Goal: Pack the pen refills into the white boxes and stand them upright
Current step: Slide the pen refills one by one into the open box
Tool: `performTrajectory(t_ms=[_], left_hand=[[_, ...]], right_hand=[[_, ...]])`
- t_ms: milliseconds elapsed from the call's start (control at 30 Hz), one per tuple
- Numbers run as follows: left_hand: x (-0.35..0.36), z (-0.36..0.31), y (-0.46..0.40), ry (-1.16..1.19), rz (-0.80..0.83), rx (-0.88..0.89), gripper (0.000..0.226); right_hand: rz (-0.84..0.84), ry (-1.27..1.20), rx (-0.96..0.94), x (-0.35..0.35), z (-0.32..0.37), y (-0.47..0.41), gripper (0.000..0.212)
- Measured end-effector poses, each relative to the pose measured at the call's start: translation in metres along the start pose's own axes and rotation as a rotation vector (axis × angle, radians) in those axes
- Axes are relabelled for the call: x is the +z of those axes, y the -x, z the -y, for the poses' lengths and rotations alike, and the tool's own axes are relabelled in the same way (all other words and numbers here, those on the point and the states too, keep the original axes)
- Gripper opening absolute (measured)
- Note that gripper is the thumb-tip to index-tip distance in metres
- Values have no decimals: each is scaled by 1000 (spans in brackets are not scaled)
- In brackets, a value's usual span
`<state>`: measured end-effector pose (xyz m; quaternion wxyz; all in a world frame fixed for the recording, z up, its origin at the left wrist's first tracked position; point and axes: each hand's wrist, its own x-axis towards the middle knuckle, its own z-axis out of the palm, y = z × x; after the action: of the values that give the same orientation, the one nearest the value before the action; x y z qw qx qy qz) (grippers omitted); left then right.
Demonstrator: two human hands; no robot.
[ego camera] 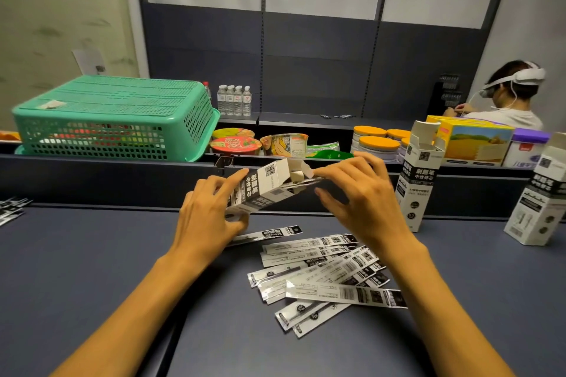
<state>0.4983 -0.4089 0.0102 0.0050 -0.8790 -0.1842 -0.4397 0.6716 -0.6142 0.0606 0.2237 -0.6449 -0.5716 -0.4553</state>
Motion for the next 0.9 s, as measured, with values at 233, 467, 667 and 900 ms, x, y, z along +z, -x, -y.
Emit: performTrajectory(t_ms=[233,467,667,900], left_hand=[[2,-5,1,21,24,37,82],[0,-5,1,30,20,42,83],[2,-6,3,38,61,62,86],[0,-2,2,43,47,38,83]], right_hand=[[62,-194,-67,12,16,1,28],[-3,-282,23,8,9,4,27],[208,-380,23,15,24,8,36],[111,-481,182,6,7,12,35]])
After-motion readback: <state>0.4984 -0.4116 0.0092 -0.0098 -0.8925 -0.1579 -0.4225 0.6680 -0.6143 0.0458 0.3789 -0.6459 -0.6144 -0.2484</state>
